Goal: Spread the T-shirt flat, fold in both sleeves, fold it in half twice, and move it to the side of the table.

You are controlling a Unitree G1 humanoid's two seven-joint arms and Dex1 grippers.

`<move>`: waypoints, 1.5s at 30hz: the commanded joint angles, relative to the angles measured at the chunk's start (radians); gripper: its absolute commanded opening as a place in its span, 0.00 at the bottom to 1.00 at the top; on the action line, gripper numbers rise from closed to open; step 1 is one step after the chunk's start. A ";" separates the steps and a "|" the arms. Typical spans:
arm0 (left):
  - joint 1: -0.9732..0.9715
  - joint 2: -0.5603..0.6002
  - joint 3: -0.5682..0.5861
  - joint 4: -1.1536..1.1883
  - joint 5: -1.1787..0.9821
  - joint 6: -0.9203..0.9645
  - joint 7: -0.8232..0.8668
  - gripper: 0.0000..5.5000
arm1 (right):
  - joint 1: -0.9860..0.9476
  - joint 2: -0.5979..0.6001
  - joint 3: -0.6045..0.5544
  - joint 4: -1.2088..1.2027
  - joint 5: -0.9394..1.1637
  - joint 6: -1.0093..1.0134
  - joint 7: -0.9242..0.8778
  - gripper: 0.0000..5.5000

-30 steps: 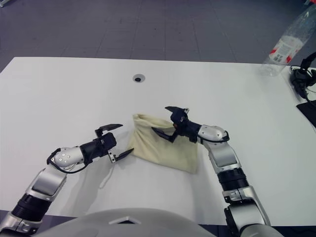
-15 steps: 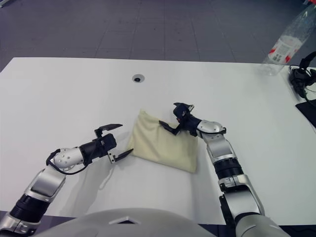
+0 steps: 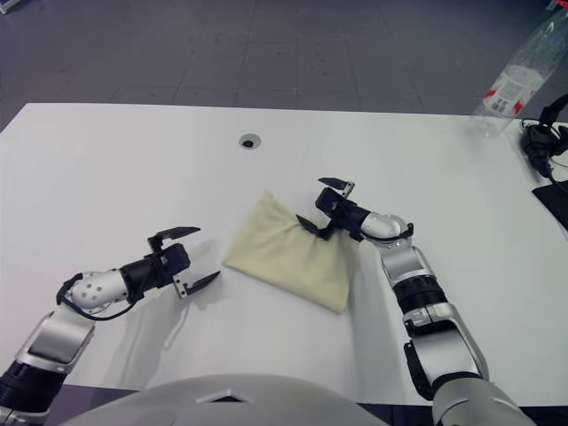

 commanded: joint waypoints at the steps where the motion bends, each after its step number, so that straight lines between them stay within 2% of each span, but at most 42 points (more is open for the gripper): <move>1: 0.017 0.029 0.013 0.027 0.011 -0.006 -0.021 0.98 | 0.054 -0.031 -0.005 0.171 -0.067 -0.024 -0.066 0.98; 9: 0.018 0.014 -0.003 0.041 0.020 -0.016 -0.018 0.98 | 0.038 0.005 -0.059 0.142 0.034 -0.056 -0.006 0.98; 17: 0.016 -0.005 0.003 0.049 0.004 -0.020 -0.006 0.98 | 0.047 0.040 -0.208 -0.133 0.294 0.155 0.078 0.98; 22: 0.002 -0.052 0.028 0.071 -0.045 -0.022 0.018 0.98 | 0.035 0.086 -0.293 -0.287 0.445 0.198 0.104 0.98; 25: -0.017 -0.083 0.061 0.094 -0.089 -0.022 0.032 0.98 | 0.062 0.112 -0.261 -0.364 0.511 0.286 0.170 0.98; 29: -0.058 -0.110 0.095 0.134 -0.147 -0.012 0.019 0.98 | 0.104 0.143 -0.149 -0.367 0.458 0.294 0.250 0.98; 34: -0.095 -0.114 0.091 0.196 -0.157 -0.027 -0.007 0.98 | 0.085 0.192 -0.048 -0.191 0.343 0.220 0.296 0.98; 45: -0.084 -0.097 0.086 0.237 -0.145 -0.055 -0.065 0.98 | -0.005 0.265 -0.035 0.177 0.212 0.086 0.273 0.98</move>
